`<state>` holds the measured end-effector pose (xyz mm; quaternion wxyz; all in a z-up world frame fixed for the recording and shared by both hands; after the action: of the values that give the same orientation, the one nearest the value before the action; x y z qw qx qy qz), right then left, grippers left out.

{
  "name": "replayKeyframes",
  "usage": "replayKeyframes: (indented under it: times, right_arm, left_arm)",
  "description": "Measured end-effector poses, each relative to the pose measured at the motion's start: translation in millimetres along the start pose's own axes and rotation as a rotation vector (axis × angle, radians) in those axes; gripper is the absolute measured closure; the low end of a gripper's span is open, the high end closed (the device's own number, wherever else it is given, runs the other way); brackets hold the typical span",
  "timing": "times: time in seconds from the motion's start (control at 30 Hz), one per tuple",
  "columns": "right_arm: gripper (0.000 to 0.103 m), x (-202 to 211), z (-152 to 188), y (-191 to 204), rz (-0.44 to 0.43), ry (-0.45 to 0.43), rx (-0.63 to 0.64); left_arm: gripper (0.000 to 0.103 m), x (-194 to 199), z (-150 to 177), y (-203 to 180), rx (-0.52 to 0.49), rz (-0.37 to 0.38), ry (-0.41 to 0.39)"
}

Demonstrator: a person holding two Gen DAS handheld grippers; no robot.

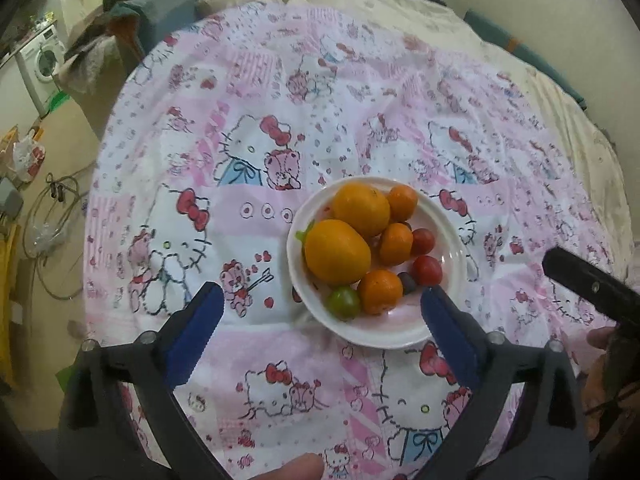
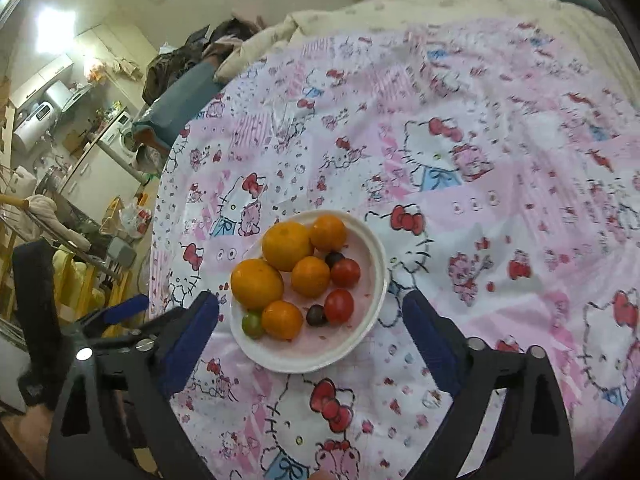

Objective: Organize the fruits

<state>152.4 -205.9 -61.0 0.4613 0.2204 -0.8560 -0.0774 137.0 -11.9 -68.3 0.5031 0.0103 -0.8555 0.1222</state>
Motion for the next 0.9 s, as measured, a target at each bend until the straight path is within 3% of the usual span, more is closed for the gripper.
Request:
replayKeyframes:
  times: [0.07,0.33,0.57,0.9]
  right_arm:
    - [0.0,7.6,5.6,1.2,0.018,-0.009,0.014]
    - [0.0,40.1,16.3,14.3,0.063,-0.111,0.058]
    - [0.0,54.3,32.0,27.0,0.112,-0.168,0.097]
    - [0.0,37.5,34.5,33.2,0.186,-0.191,0.152]
  left_arm:
    - [0.005,10.4,3.5,4.8,0.011,-0.008,-0.018]
    - [0.003,46.1,19.1,3.7,-0.021,-0.003,-0.14]
    - [0.003,63.1,31.3,7.0,-0.029,-0.009,-0.199]
    - [0.002,61.6,28.4,10.2,-0.021,-0.031,-0.265]
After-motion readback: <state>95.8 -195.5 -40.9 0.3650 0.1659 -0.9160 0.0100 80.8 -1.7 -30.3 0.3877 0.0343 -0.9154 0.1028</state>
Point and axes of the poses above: each gripper's, at about its wrist camera, not at the fingertips, and x roughly against the way its jaws point, y to its left, z to its underside, the point moved 7 cm from there along -x, roughly the way its jaws point, and after that the axes turned 9 degrees about x, right-handed, at the moved point
